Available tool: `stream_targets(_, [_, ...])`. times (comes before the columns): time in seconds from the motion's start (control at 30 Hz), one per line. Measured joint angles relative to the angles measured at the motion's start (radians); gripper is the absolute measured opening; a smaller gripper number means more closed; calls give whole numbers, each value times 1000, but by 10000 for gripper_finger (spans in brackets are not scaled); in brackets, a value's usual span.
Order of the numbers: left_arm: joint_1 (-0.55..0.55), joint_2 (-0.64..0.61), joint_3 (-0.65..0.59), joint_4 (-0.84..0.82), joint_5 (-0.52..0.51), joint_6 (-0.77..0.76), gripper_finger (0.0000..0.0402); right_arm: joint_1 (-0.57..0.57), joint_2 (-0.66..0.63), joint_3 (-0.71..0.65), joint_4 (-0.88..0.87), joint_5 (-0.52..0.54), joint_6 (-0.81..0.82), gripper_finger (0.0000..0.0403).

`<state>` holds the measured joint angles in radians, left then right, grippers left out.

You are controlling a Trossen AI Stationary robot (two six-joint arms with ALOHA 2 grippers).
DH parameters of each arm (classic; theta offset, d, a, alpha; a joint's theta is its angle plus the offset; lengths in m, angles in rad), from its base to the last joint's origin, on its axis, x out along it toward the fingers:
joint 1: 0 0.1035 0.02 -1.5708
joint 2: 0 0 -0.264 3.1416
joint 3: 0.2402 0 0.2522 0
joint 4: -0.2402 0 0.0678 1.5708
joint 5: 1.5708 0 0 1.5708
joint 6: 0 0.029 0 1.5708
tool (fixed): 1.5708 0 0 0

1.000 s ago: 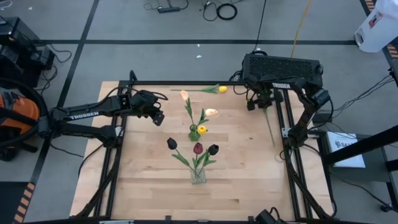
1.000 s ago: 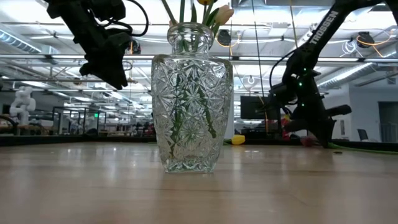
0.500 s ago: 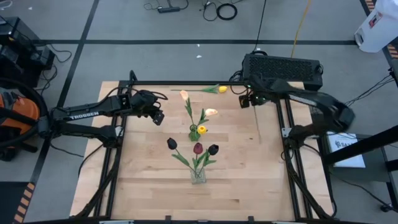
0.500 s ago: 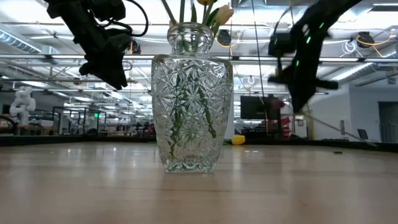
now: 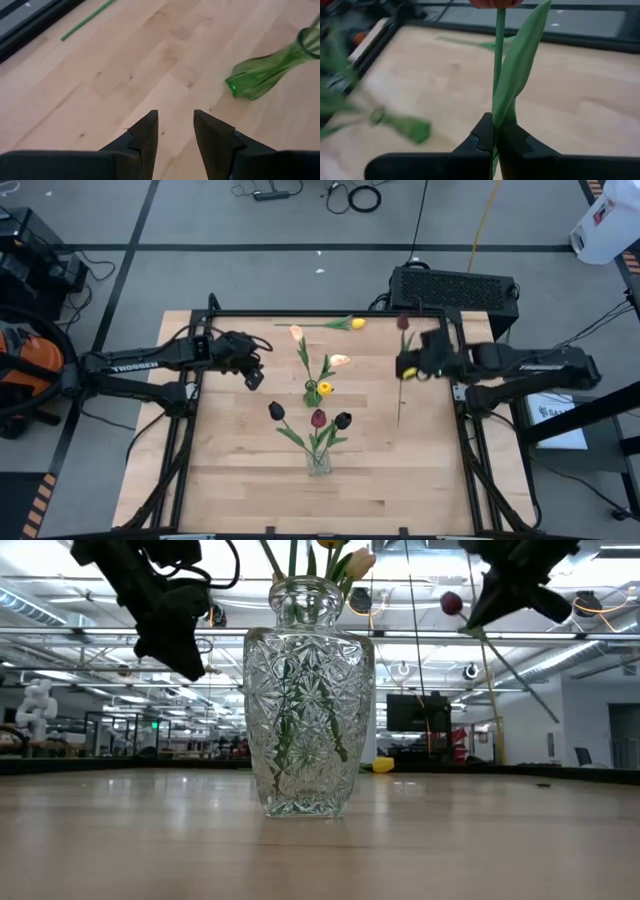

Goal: Sort flowers into vase by color
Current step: Put the red flower into the transparent vase

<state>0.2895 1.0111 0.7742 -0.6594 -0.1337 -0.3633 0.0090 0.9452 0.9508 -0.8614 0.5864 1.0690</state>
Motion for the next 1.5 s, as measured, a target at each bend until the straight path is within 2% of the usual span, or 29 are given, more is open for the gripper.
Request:
stream_targets(0.17, [-35, 0, 0, -1, 3, -68, 132, 226, 43, 0, 84, 135, 54, 0])
stream_targets(0.33, [-62, 0, 0, -2, -4, -76, 132, 415, 64, 36, 205, 263, -2, 0])
stream_targets(0.53, [-70, 0, 0, -3, -10, -76, 132, 656, 141, 183, 207, 373, -45, 0])
stream_targets(0.67, [-70, 0, 0, -3, -12, -76, 132, 803, 251, 310, 208, 495, -109, 0])
stream_targets(0.77, [-70, 0, 0, -3, -10, -76, 132, 867, 345, 399, 208, 555, -161, 0])
stream_targets(0.93, [-72, 0, 0, -2, 0, -77, 132, 890, 483, 496, 220, 596, -200, 0])
stream_targets(1.07, [-81, 0, 0, -2, 2, -77, 132, 885, 565, 522, 337, 638, -249, 0])
stream_targets(1.27, [-94, 0, 0, 5, 2, -67, 132, 847, 646, 528, 651, 649, -505, 0])
stream_targets(1.37, [-94, 0, 0, 7, 2, -47, 132, 809, 684, 528, 795, 648, -667, 0])
stream_targets(1.5, [-94, 0, 0, 7, 1, -42, 132, 744, 731, 528, 948, 635, -797, 0])
